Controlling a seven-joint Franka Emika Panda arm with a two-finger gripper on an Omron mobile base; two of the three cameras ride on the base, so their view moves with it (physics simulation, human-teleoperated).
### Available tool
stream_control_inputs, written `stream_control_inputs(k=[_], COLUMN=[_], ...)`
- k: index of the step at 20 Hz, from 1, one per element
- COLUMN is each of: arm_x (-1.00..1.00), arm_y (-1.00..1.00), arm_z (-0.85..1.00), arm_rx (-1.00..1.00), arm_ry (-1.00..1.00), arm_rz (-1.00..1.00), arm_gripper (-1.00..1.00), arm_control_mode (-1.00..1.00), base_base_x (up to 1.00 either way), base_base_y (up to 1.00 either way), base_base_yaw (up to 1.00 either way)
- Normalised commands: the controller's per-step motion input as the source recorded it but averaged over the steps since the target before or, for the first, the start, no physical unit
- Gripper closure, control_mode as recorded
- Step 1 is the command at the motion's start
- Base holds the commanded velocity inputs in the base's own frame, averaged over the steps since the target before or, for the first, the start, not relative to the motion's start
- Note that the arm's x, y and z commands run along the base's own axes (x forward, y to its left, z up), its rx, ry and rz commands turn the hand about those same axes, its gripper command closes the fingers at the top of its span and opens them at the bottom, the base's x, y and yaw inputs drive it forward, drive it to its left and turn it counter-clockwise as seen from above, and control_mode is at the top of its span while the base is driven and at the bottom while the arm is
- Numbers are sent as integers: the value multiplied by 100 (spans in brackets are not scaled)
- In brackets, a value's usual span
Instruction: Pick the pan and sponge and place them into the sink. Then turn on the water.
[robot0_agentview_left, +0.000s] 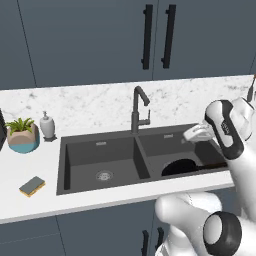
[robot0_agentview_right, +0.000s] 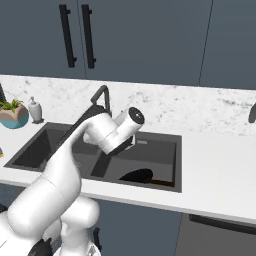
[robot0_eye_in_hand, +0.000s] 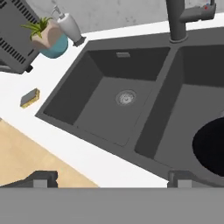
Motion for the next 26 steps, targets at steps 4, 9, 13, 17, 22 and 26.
stream_control_inputs(k=[4,9,13,17,22,26], arm_x=[-38,-18,0,0,0,0], arm_y=[86,100,100,100,100,100], arm_z=[34,33,38,33,20,0], arm_rx=[0,0,-1,-9,-29,-36], arm_ry=[1,1,1,7,26,31], arm_rz=[-16,-7,1,10,5,0], arm_gripper=[-100,-100,-100,-100,-100,-100], arm_control_mode=[-100,-100,-100,-100,-100,-100], base_base_x=[0,0,0,0,0,0], base_base_y=[0,0,0,0,0,0], base_base_yaw=[0,0,0,0,0,0])
